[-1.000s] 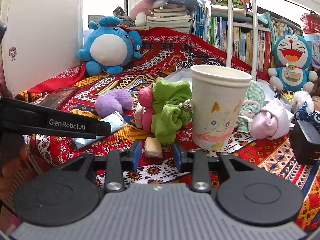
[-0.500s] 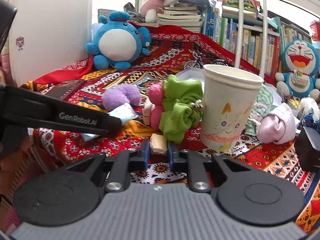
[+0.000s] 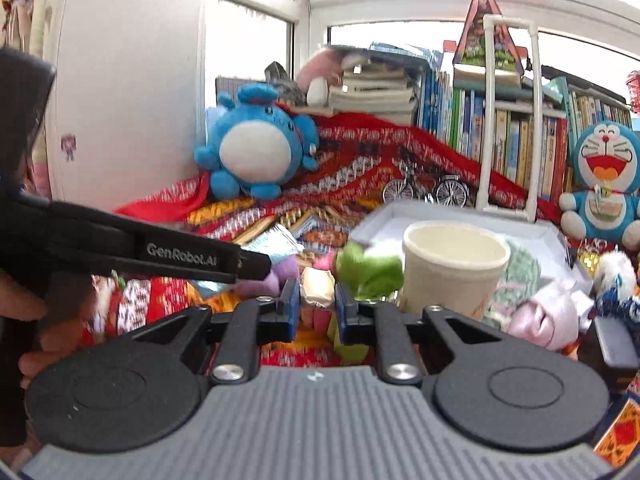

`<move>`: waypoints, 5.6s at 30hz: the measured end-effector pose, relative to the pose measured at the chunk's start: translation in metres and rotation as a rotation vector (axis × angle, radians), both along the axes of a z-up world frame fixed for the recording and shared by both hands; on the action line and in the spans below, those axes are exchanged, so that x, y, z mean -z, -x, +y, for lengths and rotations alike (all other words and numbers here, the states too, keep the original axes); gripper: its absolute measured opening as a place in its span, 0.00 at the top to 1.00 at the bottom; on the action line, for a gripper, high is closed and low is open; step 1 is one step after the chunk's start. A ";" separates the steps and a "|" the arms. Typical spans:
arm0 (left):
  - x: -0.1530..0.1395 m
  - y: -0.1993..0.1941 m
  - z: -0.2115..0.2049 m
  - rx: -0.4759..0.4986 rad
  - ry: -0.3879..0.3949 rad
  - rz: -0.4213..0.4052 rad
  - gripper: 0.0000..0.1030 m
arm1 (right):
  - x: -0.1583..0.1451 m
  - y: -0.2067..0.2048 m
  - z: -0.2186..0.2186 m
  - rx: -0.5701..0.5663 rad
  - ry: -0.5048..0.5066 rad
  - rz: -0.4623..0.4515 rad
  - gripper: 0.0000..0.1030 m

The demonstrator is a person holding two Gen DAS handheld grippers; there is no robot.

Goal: Organize soft objects

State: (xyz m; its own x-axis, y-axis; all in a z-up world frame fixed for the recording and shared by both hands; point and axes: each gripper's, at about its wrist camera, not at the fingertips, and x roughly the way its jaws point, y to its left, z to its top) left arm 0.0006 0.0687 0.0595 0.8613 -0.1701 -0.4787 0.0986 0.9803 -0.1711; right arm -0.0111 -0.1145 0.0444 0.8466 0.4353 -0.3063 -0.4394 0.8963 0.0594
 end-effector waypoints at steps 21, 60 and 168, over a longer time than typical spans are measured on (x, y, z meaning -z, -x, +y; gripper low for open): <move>-0.087 -0.106 -0.031 0.187 0.046 0.009 0.63 | -0.079 -0.077 -0.100 0.188 -0.046 -0.016 0.77; 0.031 -0.306 -0.071 0.125 0.014 0.551 0.63 | 0.023 -0.276 -0.143 0.316 -0.003 0.662 0.77; 0.063 -0.072 0.021 -0.168 -0.061 0.096 0.39 | 0.038 -0.029 0.007 0.133 0.023 0.109 0.42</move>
